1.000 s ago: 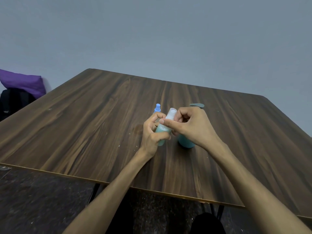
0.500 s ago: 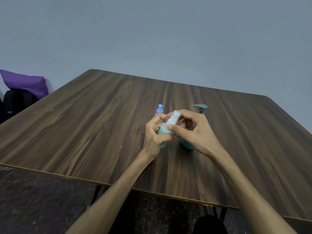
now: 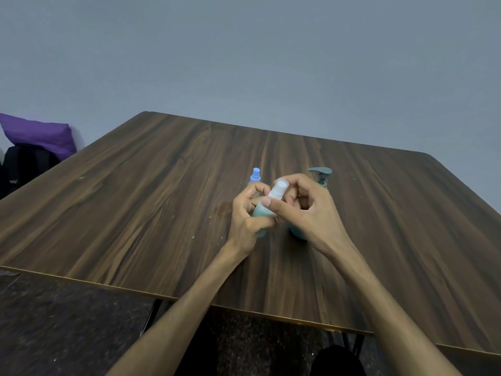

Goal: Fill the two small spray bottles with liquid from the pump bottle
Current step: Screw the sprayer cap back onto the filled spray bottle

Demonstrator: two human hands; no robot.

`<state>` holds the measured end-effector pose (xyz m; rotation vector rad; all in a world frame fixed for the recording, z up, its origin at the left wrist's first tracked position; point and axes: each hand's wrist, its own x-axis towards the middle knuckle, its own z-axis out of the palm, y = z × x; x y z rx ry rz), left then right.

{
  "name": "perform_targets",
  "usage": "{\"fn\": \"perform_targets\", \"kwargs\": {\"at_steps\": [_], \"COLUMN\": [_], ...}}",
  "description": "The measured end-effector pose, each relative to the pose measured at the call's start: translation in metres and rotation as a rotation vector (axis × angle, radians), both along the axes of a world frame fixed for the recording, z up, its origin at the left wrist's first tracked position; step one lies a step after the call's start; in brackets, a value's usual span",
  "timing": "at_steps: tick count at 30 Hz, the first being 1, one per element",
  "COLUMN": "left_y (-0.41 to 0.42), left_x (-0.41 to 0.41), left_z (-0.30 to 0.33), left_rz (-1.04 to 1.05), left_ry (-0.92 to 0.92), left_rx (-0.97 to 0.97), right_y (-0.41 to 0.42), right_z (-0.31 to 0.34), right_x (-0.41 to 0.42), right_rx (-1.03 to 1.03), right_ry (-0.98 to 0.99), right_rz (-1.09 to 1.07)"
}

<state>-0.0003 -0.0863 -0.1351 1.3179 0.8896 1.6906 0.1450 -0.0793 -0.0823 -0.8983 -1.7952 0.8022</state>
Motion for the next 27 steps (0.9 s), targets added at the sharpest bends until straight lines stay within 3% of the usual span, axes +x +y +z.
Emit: {"fn": "perform_targets", "kwargs": {"at_steps": [2,5,9,15,21,27], "left_y": [-0.001,-0.001,-0.002,-0.002,-0.002,0.000], "left_x": [0.000,0.001,0.000,0.001,0.002,0.005], "left_z": [0.000,0.001,0.002,0.001,0.000,-0.005], "left_rz": [-0.011,0.001,-0.003,-0.008,-0.027,0.052], "left_ry": [-0.009,-0.006,0.002,-0.013,-0.013,-0.017], "left_rx": [-0.001,0.000,0.023,0.009,0.006,0.028], "right_y": [0.001,0.001,-0.001,0.002,0.002,-0.007], "right_z": [-0.001,-0.002,-0.003,-0.009,-0.008,-0.017], "right_x": [0.000,-0.003,0.000,-0.004,-0.001,-0.018], "right_rx": [0.023,0.002,0.007,0.002,-0.013,0.034], "right_ry": [0.003,-0.003,0.007,0.044,0.024,0.049], "right_rz": [0.027,-0.106,0.025,-0.104,-0.009,-0.230]}}
